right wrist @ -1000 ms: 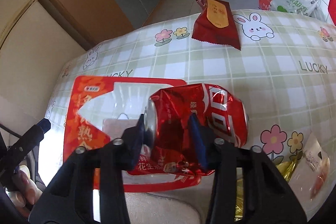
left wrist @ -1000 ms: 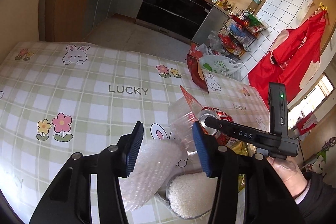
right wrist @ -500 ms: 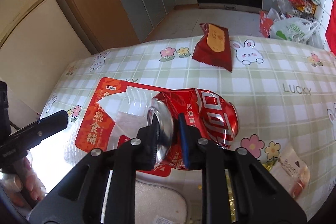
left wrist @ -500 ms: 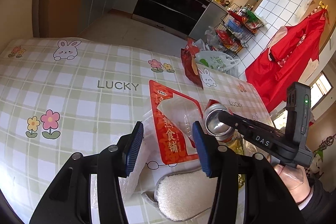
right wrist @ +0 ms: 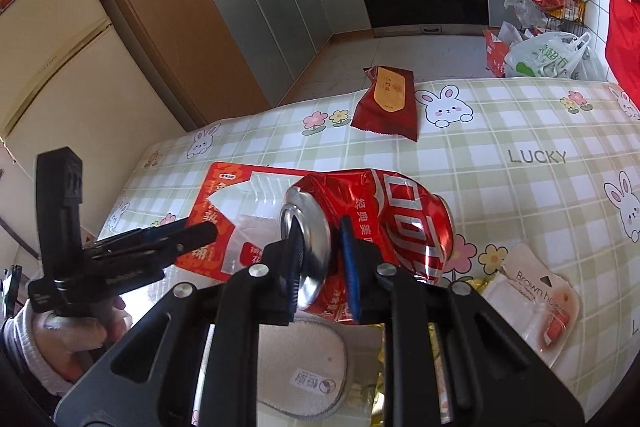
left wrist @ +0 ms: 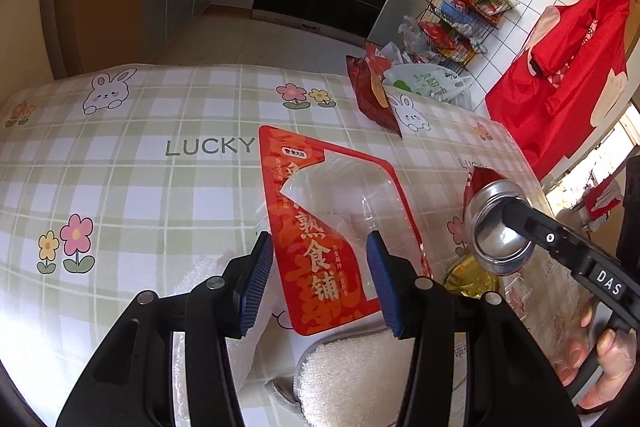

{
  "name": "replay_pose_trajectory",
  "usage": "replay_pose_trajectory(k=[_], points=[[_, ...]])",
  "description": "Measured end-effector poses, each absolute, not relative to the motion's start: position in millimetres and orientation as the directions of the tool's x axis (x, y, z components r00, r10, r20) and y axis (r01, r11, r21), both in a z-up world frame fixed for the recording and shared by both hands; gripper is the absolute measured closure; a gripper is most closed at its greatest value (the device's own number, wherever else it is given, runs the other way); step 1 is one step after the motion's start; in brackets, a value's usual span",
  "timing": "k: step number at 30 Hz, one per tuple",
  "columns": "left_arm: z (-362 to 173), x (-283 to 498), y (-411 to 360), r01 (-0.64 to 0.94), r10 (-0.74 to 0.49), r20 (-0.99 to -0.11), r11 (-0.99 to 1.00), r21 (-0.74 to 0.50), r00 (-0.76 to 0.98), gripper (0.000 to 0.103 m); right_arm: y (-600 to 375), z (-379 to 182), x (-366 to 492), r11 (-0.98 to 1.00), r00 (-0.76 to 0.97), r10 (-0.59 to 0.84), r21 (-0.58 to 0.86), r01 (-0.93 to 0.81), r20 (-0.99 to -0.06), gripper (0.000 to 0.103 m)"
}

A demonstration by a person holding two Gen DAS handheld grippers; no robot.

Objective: Collect trash
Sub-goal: 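Grasp the white bubble-wrap sleeve with the left gripper while the right holds the red can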

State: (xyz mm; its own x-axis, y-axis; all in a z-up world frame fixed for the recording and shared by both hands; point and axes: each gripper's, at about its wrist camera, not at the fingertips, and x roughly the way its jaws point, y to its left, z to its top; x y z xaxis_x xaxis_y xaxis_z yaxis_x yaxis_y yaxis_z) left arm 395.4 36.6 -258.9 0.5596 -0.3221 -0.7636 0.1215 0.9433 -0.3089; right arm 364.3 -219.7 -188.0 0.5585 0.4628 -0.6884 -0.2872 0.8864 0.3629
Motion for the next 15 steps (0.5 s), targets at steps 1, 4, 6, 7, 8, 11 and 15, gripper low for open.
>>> replay_pose_trajectory(k=[1,4,6,7,8,11,15], points=[[-261.4,396.0,37.1,0.119,-0.321,-0.766,0.943,-0.310,0.556,0.056,-220.7,-186.9,362.2,0.886,0.559,0.464,0.360,-0.292,-0.688,0.082],[-268.7,398.5,42.4,0.092,-0.323,-0.765,0.940,-0.329,0.557,0.056,-220.7,-184.0,358.2,0.888,0.564,0.459,0.349,-0.299,-0.686,0.082],[-273.1,400.5,45.3,0.076,-0.327,-0.767,0.936,-0.344,0.553,0.056,-221.8,-181.4,356.4,0.887,0.568,0.461,0.351,-0.299,-0.682,0.082],[-275.5,401.3,45.8,0.075,-0.330,-0.769,0.935,-0.347,0.547,0.057,-222.9,-180.1,355.8,0.886,0.569,0.463,0.356,-0.296,-0.679,0.082],[-276.3,401.6,45.4,0.075,-0.326,-0.770,0.936,-0.343,0.549,0.057,-223.8,-178.9,355.4,0.885,0.570,0.465,0.361,-0.294,-0.677,0.082],[-278.2,403.8,43.1,0.080,-0.320,-0.776,0.940,-0.331,0.544,0.059,-224.9,-175.3,352.5,0.883,0.574,0.469,0.365,-0.295,-0.671,0.082],[-278.6,409.0,45.0,0.069,-0.301,-0.778,0.946,-0.318,0.552,0.059,-225.8,-173.2,347.2,0.883,0.575,0.470,0.363,-0.299,-0.669,0.082]])
